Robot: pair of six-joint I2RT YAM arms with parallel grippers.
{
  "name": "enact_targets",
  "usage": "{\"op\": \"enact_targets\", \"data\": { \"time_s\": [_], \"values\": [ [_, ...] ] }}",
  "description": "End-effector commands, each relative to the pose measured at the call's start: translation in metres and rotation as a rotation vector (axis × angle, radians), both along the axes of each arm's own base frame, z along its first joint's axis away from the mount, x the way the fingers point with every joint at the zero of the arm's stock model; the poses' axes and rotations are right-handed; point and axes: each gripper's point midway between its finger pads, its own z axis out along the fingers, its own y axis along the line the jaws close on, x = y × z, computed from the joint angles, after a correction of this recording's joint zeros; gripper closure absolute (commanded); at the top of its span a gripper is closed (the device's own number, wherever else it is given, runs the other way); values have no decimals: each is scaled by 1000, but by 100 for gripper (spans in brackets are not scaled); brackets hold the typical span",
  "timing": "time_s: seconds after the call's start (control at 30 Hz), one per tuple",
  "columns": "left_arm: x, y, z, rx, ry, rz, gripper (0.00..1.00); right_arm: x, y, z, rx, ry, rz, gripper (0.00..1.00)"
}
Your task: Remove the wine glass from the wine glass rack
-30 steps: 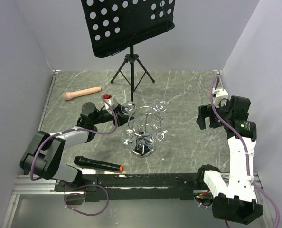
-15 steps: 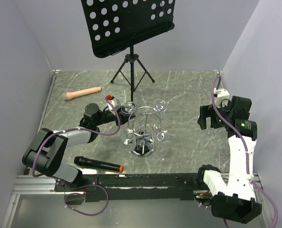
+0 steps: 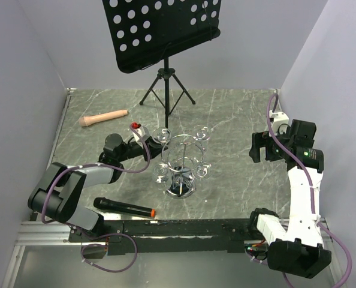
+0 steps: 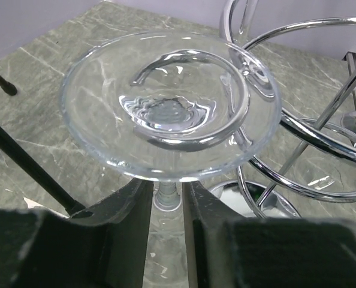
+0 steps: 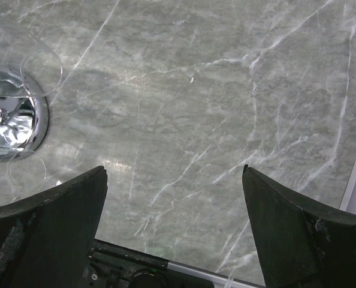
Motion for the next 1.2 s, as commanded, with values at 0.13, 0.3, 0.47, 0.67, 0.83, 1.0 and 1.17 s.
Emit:
{"op": "enact_targets", "data": {
  "time_s": [0.13, 0.3, 0.47, 0.67, 0.83, 1.0, 1.17],
  "values": [
    [-1, 2, 28, -59, -70, -12, 81, 4, -2, 12, -15, -52, 5, 0],
    [-5, 0, 34, -69, -58, -39, 99, 5, -1, 11, -7, -50, 8, 0],
    [-4, 4, 45, -93, -41, -37, 99, 11, 2, 11, 15, -57, 17, 0],
    [-1, 12, 62, -126, -6, -24, 99, 19, 6, 10, 42, -81, 30, 0],
    [9, 19, 69, -118, -23, 24, 99, 21, 8, 5, 61, -108, 19, 0],
    [22, 20, 68, -93, -35, 57, 99, 16, 10, -2, 68, -121, 8, 0],
    [46, 26, 71, -110, -2, 150, 99, 14, 13, -2, 86, -136, 8, 0]
  ]
}}
